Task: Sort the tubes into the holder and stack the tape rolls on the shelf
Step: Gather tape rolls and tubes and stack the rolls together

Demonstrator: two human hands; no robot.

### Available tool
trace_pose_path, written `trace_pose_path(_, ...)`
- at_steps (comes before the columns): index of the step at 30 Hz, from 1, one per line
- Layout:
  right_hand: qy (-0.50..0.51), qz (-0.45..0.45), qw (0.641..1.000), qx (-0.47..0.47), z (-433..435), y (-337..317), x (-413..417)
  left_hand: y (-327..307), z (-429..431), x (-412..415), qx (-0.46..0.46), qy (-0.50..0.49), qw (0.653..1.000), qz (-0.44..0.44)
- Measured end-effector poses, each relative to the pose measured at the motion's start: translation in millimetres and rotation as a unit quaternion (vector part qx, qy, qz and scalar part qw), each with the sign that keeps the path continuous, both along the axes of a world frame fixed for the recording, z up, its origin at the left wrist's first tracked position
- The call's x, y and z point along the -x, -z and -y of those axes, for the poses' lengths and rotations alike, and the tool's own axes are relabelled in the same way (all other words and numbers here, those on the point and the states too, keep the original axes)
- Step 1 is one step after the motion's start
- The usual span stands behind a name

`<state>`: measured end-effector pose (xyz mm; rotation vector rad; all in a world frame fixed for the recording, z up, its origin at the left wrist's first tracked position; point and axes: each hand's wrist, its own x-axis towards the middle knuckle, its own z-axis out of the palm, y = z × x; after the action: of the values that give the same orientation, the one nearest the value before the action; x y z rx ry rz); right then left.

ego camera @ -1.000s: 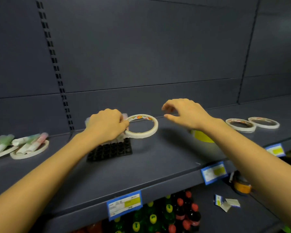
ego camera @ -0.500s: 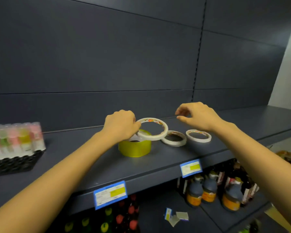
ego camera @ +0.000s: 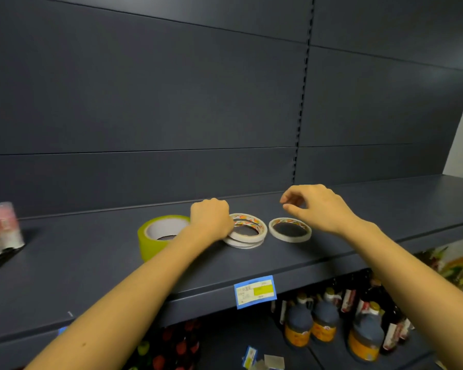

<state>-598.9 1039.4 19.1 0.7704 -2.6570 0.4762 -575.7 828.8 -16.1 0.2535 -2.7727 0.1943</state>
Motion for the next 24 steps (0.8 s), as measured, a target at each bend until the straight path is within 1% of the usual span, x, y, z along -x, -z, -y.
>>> trace_pose_path(2, -0.012, 0.000, 1.000, -0.004, 7, 1, 3, 3, 0, 0, 0.011, -0.005, 1.000, -0.011)
trace_pose_path(5, -0.043, -0.004, 0.999, -0.007, 23, 1, 4, -1, 7, -9, 0.052, -0.007, 0.997, -0.064)
trace_pose_path(7, -0.068, -0.008, 0.998, -0.005, 39, -1, 3, -6, 21, -20, 0.070, -0.007, 0.993, -0.097)
trace_pose_path(11, -0.132, -0.012, 0.991, -0.013, 87, -8, -8, -14, 64, -60, 0.077, -0.020, 0.987, -0.142)
trace_pose_path(14, -0.195, -0.021, 0.980, -0.022, 135, -9, -27, -16, 107, -107, 0.065, -0.061, 0.984, -0.155)
trace_pose_path(16, -0.236, -0.031, 0.971, -0.034, 170, -10, -45, -17, 139, -146, 0.046, -0.103, 0.981, -0.158)
trace_pose_path(19, -0.293, -0.049, 0.954, -0.047, 223, -12, -80, -13, 185, -210, 0.042, -0.167, 0.972, -0.161)
trace_pose_path(22, -0.342, -0.058, 0.936, -0.060, 277, -11, -119, -8, 222, -270, 0.029, -0.225, 0.963, -0.145)
trace_pose_path(24, -0.368, -0.060, 0.926, -0.064, 313, -8, -149, -5, 246, -310, 0.040, -0.259, 0.956, -0.135)
